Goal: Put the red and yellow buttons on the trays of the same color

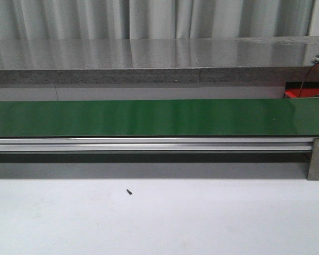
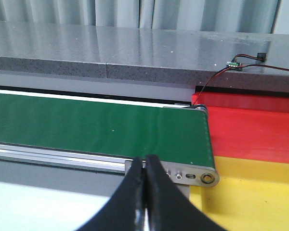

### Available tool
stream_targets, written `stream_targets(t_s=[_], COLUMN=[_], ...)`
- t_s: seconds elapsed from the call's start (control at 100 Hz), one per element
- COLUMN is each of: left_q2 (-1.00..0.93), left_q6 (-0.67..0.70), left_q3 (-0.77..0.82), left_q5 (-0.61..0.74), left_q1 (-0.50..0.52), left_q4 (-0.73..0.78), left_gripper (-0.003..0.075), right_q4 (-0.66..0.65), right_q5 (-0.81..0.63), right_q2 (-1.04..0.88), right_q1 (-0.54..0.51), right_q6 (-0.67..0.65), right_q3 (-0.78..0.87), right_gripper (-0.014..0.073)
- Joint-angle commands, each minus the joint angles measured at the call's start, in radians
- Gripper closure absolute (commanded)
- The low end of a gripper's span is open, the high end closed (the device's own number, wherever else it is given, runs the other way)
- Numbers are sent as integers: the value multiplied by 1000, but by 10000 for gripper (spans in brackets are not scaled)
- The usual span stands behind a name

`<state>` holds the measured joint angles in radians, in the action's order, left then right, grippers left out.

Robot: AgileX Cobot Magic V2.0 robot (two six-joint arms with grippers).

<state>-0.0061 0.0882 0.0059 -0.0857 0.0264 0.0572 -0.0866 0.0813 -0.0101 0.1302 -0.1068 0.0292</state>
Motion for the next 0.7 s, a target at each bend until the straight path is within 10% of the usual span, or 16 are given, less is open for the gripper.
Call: stream_targets(t_s=[0.0,0.69], left_q2=[-33,57], left_q6=[6,6], left_q3=[41,-248], left_q5=[86,-70], left_q1=[-8,-8], left_q4=[-7,-10], left_gripper=[740,740], right_q4=[-12,-12], right_q5=[-81,-81], right_q2=[-14,-14], right_q1=[1,1], right_q6=[-1,-1], right_q3=[-19,-19], right_gripper=[662,662])
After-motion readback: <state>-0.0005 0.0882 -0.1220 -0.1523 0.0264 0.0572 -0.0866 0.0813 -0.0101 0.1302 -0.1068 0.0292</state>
